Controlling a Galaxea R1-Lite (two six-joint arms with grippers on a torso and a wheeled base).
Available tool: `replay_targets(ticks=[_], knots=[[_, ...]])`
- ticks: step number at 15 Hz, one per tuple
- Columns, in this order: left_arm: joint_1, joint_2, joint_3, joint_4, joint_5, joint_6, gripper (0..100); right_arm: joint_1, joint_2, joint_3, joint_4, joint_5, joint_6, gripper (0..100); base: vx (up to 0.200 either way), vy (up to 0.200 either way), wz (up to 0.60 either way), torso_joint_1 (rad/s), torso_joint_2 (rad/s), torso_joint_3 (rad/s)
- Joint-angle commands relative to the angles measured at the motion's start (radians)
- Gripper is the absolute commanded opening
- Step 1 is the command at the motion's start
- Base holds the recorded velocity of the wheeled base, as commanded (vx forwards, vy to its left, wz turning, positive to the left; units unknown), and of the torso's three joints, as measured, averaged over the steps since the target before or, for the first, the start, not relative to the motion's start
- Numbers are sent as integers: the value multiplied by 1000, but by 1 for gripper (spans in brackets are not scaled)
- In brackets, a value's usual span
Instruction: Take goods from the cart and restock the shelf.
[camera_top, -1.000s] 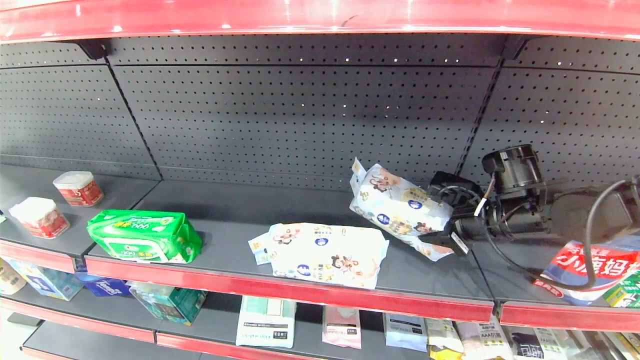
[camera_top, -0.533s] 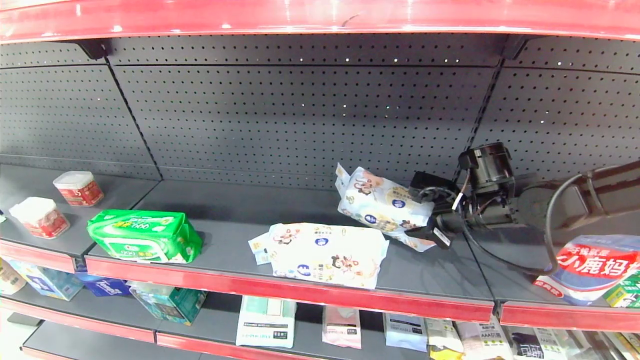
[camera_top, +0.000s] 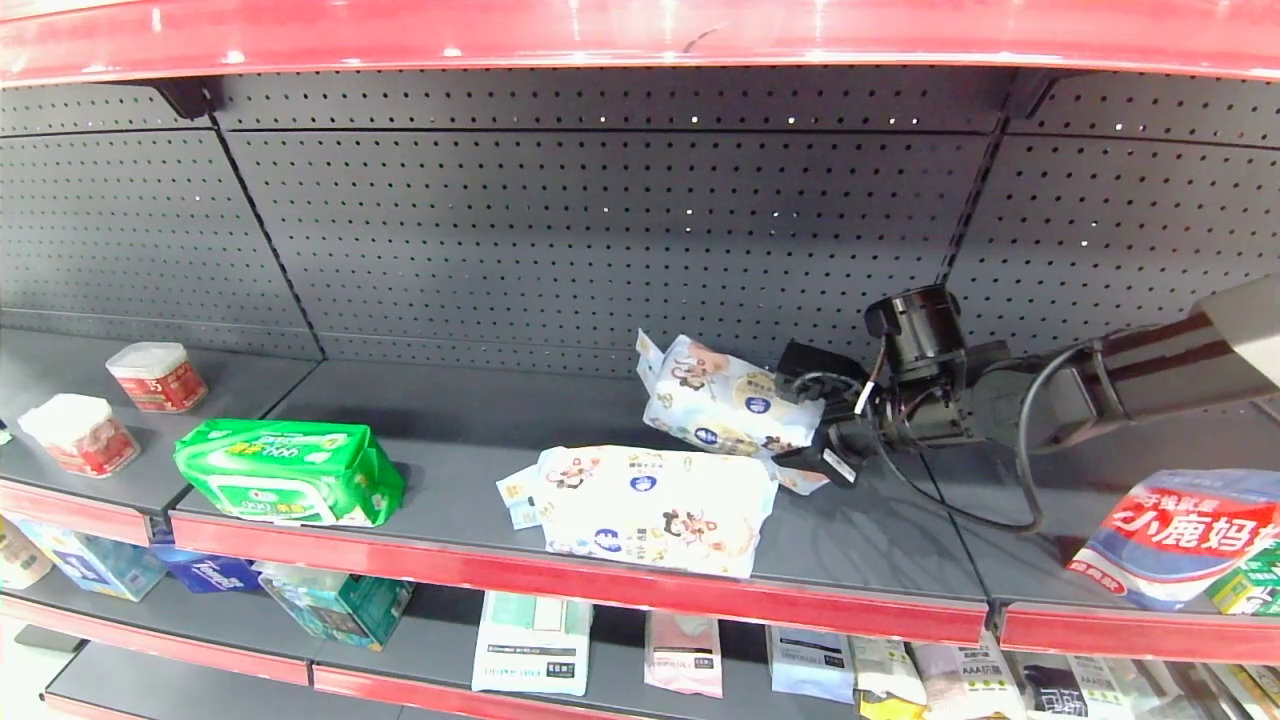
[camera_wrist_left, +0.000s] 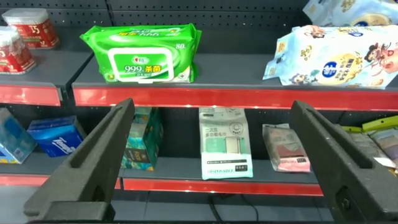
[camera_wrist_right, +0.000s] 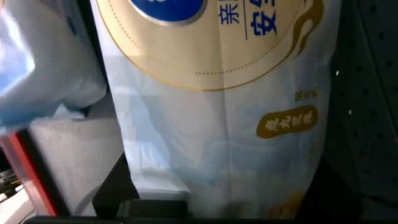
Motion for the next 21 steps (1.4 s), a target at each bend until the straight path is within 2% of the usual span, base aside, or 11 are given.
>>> replay_targets(ticks=[1,11,12,21], knots=[[0,2,-1,0,0,0,100,15,25,-24,1,-3,0,0,0,0,0,0,0,0],[0,2,-1,0,0,0,100,39,55,-47,1,-9,-5,0,0,0,0,0,0,0],[0,2,-1,0,0,0,100,39,58,-48,1,-13,-6,100,0,0,0,0,0,0],[0,2,-1,0,0,0,100,13,43,-56,-11,-50,4,100,0,0,0,0,0,0]])
